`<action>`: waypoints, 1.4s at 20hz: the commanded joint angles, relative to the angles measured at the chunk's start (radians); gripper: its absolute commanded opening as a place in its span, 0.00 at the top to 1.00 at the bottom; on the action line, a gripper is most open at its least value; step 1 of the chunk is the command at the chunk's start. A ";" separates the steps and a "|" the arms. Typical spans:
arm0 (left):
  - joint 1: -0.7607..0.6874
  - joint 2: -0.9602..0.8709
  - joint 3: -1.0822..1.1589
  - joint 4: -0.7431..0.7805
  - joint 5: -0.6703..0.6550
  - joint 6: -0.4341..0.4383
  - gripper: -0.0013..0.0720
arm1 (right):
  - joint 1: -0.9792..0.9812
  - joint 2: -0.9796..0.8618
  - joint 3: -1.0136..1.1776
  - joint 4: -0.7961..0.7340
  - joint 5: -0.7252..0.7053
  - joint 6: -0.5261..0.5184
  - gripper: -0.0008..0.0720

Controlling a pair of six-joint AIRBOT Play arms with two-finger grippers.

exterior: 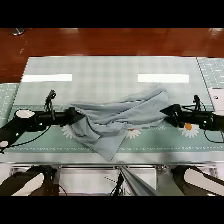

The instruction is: Fold the shirts.

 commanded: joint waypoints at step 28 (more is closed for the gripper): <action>0.118 0.522 1.421 0.684 -0.372 -0.288 0.95 | 0.243 0.593 1.538 -0.533 0.618 0.326 0.95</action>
